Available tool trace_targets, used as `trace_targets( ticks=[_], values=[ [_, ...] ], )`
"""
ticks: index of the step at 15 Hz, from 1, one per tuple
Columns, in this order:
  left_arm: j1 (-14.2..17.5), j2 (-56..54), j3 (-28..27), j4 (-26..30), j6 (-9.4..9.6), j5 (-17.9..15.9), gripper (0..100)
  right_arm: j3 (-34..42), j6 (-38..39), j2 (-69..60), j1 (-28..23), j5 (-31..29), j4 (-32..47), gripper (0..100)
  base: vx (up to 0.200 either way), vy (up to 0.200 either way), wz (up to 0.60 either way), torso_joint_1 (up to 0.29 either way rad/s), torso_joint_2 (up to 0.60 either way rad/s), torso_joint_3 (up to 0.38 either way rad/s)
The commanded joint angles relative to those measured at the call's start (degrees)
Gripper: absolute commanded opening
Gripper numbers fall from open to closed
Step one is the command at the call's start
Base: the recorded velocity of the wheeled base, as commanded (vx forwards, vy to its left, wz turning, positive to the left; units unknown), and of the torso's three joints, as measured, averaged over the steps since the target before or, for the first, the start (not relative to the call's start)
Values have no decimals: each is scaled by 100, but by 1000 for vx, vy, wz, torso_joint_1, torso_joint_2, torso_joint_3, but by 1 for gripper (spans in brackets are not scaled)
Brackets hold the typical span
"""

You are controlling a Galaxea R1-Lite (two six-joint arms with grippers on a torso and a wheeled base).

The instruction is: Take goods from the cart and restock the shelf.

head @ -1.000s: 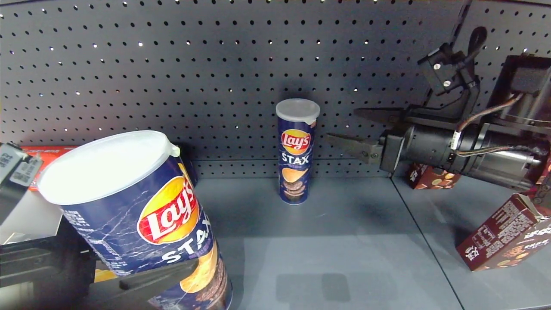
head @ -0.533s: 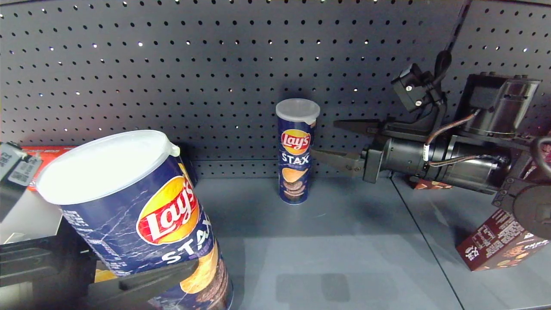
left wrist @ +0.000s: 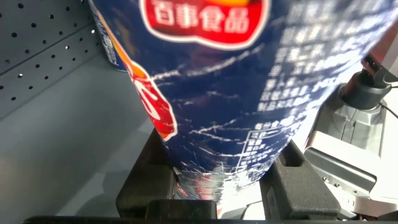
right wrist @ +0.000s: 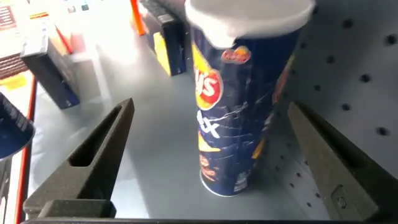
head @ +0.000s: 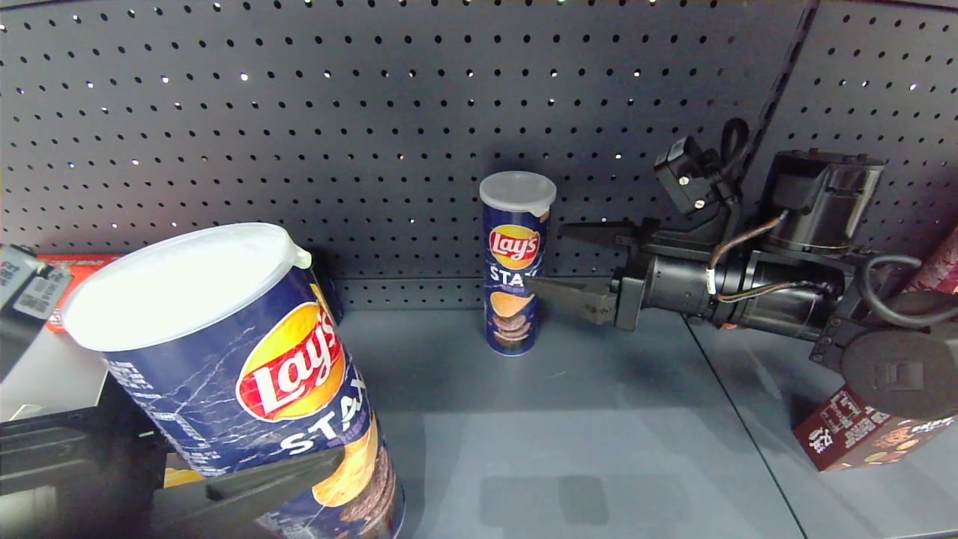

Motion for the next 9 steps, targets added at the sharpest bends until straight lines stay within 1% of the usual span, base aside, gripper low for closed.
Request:
trace_targets(
  ticks=[1, 7, 9],
  values=[
    [-3, 9, 0, -1, -9, 1, 0, 0, -3, 125, -10, 49, -57, 100, 0, 0, 0, 0, 0, 0],
    [-3, 9, -9, -1, -9, 1, 0, 9, 5, 485, -89, 251, -286, 100, 0, 0, 0, 0, 0, 0],
    [6, 9, -17, -1, -9, 1, 0, 9, 5, 547, -142, 409, -286, 100, 0, 0, 0, 0, 0, 0]
  ],
)
